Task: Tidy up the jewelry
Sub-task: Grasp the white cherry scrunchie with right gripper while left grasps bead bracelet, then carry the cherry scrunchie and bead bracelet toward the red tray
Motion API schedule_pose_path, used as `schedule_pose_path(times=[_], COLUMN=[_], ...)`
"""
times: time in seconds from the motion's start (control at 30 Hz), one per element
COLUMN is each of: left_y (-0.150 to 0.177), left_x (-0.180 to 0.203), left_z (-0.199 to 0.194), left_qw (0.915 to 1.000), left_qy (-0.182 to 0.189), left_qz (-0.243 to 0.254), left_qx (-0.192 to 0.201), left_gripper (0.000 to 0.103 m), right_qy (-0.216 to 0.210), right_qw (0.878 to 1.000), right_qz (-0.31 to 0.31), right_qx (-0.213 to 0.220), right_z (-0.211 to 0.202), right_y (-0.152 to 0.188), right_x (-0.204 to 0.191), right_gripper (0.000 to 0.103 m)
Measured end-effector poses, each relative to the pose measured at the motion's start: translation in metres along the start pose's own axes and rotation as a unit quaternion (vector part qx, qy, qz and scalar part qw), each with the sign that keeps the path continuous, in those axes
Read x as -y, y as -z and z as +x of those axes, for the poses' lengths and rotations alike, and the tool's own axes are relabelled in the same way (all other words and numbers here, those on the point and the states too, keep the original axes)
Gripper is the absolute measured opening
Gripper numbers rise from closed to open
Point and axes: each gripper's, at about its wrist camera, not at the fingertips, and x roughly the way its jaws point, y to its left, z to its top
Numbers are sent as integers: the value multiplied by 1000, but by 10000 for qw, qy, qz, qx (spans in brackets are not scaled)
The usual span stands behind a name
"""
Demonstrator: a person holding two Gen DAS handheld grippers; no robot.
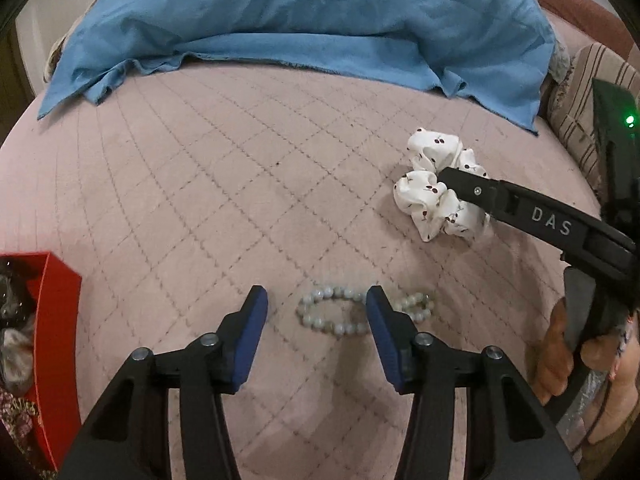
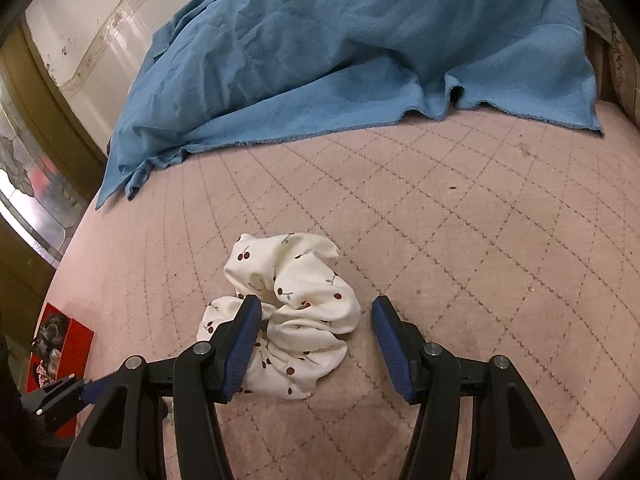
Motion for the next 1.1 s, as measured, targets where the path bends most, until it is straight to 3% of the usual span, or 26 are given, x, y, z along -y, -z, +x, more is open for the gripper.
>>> schedule_pose_path(times=[0.1,0.13,0.17,0.2,0.23,0.27,0.6,1.1], left_y=[2,4,5,7,9,12,30,64], left_x=[8,12,14,18,21,24,20,-18], left_z=[1,0,0,0,-2,-4,-60,-163], left_qw=[9998,9997,9995,9991,9987,9985,9993,9952], left_qy=[-171,-222,-246,-315,-350,-336,-3,384], left_qz=[61,113,168,270,372,430,251,-149], left_qx=[57,64,42,16,38,8,273,884], left_gripper=[52,45,29,23,10,6,6,5], right_qy=[136,226,272,272,261,258,198,63], right_qw=[9999,9997,9995,9995,9995,9995,9997,9997], right_qz=[-65,-102,-139,-161,-174,-176,-125,141], right_qx=[24,31,16,-5,-29,-57,-56,200], right_z=[2,2,3,3,2,2,-24,-85], right_y=[2,2,2,3,3,3,19,60], right_x=[-1,-3,-3,-4,-4,-4,-16,-44], right_gripper=[51,46,36,29,26,22,17,17])
